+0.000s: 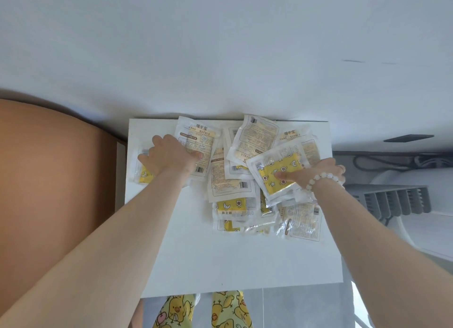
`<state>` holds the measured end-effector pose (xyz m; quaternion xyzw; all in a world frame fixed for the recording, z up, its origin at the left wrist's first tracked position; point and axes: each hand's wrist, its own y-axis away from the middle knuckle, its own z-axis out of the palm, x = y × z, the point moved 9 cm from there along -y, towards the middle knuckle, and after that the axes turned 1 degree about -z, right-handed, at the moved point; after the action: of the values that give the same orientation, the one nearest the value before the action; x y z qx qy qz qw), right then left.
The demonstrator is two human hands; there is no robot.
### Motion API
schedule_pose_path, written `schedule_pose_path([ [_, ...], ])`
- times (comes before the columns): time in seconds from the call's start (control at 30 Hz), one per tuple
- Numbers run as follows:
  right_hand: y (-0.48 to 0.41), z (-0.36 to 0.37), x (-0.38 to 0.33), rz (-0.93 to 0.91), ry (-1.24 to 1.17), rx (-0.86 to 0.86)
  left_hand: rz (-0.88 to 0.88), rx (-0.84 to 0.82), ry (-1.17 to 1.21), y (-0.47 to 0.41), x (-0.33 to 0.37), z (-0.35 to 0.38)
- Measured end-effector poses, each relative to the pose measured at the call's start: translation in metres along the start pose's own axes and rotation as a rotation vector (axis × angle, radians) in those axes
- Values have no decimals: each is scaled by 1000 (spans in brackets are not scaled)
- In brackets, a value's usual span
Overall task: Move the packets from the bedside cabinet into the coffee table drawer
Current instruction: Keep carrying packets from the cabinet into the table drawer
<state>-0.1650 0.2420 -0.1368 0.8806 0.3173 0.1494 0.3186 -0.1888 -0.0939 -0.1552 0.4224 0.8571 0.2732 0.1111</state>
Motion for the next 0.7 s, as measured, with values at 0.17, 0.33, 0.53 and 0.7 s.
schedule_pose_path([
  [0.17,13,-7,-3,-35,30,152,61,75,-50,7,9,-8],
  [0.33,24,-11,-9,-119,52,181,62,96,-19,11,6,-5],
  [0.53,37,-5,-3,-130,-190,270,71,125,-16,23,2,-3],
  [0.7,25,4,4,-85,-416,142,101,123,-30,35,0,1],
])
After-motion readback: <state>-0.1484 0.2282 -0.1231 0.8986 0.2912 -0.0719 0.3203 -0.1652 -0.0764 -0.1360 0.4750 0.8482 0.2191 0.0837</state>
